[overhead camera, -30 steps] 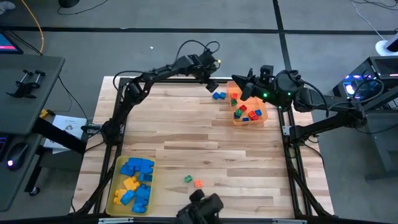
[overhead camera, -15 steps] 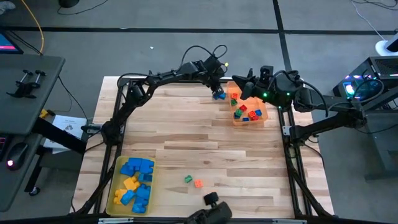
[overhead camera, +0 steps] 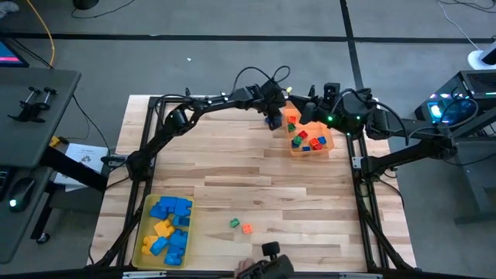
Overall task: Sort blocks by size
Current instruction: Put the small blue wooden block into the orange bin
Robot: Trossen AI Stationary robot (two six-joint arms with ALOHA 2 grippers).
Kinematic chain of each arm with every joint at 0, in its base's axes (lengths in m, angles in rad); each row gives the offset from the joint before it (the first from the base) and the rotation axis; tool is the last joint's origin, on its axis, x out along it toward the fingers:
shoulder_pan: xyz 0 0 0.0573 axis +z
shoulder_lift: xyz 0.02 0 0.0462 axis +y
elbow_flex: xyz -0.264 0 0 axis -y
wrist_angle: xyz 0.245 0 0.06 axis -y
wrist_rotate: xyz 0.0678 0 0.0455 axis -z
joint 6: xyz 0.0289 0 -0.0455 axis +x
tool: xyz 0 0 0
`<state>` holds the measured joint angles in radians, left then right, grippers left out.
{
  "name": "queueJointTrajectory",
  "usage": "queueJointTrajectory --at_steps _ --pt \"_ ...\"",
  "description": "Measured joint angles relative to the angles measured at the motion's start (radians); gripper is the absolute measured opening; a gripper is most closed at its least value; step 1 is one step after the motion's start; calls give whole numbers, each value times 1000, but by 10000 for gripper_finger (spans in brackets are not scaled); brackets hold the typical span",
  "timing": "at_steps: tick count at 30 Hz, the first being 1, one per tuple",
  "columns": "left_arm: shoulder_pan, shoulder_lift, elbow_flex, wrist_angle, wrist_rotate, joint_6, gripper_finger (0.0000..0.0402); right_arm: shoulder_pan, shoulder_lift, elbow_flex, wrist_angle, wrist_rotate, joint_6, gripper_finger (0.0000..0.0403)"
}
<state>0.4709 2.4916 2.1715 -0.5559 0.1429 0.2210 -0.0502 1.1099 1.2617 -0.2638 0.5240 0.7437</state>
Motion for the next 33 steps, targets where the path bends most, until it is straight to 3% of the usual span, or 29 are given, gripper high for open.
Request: queueJointTrajectory --at_steps 10,15,33 --pt "15 10 0 36 10 -43 0 -2 0 0 -43 0 16 0" --pt "15 26 1 -51 67 -34 0 -2 0 0 -43 19 16 0" --pt "15 21 25 -76 10 -85 0 5 2 0 -61 21 38 0"
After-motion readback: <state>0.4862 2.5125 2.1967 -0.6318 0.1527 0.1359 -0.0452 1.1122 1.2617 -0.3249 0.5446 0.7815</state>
